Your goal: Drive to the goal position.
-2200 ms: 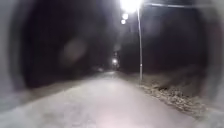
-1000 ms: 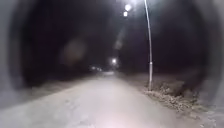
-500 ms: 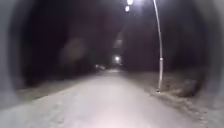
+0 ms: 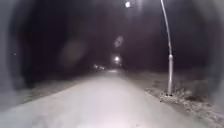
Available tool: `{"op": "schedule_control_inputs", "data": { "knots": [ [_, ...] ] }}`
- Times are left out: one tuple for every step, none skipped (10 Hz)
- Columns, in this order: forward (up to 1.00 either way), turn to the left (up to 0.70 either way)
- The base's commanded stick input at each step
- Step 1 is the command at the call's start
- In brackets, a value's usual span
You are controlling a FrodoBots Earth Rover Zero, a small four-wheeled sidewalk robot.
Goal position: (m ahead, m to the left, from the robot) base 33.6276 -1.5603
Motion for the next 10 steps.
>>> {"op": "schedule_control_inputs", "data": {
  "knots": [
    [1.00,0.00],
    [1.00,0.00],
    [1.00,0.00],
    [1.00,0.00],
    [1.00,0.00],
    [1.00,0.00],
    [1.00,0.37],
    [1.00,0.40],
    [1.00,0.21],
    [1.00,0.00]
  ]
}}
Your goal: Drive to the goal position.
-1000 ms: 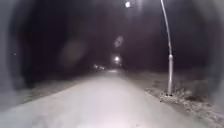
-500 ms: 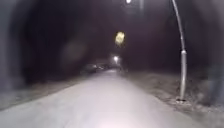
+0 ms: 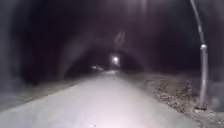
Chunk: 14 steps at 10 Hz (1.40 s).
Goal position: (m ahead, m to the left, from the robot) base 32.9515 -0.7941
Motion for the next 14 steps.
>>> {"op": "schedule_control_inputs", "data": {
  "knots": [
    [1.00,0.00],
    [1.00,0.00],
    [1.00,0.00],
    [1.00,0.00],
    [1.00,0.00],
    [1.00,0.00],
    [1.00,0.00],
    [1.00,0.00],
    [1.00,0.00],
    [1.00,0.00],
    [1.00,0.00],
    [1.00,0.00],
    [1.00,0.00],
    [1.00,0.00]
  ]
}}
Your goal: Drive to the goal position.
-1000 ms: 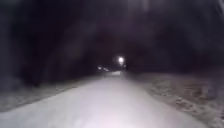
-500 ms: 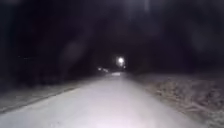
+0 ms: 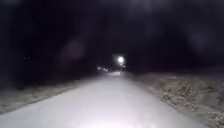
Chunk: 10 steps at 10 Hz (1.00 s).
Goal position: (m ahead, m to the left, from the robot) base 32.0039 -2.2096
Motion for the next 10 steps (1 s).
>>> {"op": "schedule_control_inputs", "data": {
  "knots": [
    [1.00,0.00],
    [1.00,0.00],
    [1.00,0.00],
    [1.00,0.00],
    [1.00,0.00],
    [1.00,0.00],
    [1.00,0.00],
    [1.00,0.00],
    [1.00,0.00],
    [1.00,0.00]
  ]
}}
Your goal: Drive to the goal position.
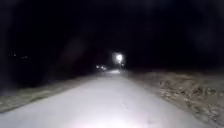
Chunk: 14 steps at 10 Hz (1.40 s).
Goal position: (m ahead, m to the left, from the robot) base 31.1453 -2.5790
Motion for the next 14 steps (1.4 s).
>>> {"op": "schedule_control_inputs", "data": {
  "knots": [
    [1.00,0.00],
    [1.00,0.00],
    [1.00,0.00],
    [1.00,-0.11],
    [1.00,-0.36],
    [1.00,-0.16],
    [1.00,0.00],
    [1.00,0.00],
    [1.00,0.00],
    [1.00,0.00],
    [1.00,0.00],
    [1.00,0.00],
    [1.00,0.00],
    [1.00,0.00]
  ]
}}
